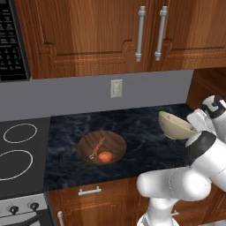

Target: Place the bowl containing the mushroom and onion in the microwave. Close the microwave door and press the start button to microwave the meal.

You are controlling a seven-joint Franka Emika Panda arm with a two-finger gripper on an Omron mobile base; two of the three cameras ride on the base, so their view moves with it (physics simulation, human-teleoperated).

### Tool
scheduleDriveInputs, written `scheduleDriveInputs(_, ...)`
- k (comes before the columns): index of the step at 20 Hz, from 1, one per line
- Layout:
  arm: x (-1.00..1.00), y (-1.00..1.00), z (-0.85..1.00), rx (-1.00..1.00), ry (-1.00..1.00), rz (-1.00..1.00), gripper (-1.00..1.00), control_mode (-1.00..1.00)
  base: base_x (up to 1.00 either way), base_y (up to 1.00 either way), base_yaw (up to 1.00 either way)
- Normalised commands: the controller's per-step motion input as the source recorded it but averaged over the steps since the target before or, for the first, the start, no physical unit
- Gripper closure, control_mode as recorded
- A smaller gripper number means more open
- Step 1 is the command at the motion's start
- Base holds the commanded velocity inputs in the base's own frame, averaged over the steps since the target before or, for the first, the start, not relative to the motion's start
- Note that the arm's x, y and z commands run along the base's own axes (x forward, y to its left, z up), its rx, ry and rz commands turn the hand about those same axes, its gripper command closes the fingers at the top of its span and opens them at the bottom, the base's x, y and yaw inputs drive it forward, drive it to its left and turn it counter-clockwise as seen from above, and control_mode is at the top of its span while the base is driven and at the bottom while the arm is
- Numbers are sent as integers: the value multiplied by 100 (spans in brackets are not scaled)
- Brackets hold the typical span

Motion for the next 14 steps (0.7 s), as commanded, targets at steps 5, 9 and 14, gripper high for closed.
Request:
scheduleDriveInputs(5, -64, 59, 61, -17, -30, 0, 100, -100, 0, 0, 0)
scheduleDriveInputs(9, -63, 73, 48, -26, -23, 2, 100, -100, 0, 0, 0)
scheduleDriveInputs(14, -58, 72, 42, -29, -16, 3, 100, -100, 0, 0, 0)
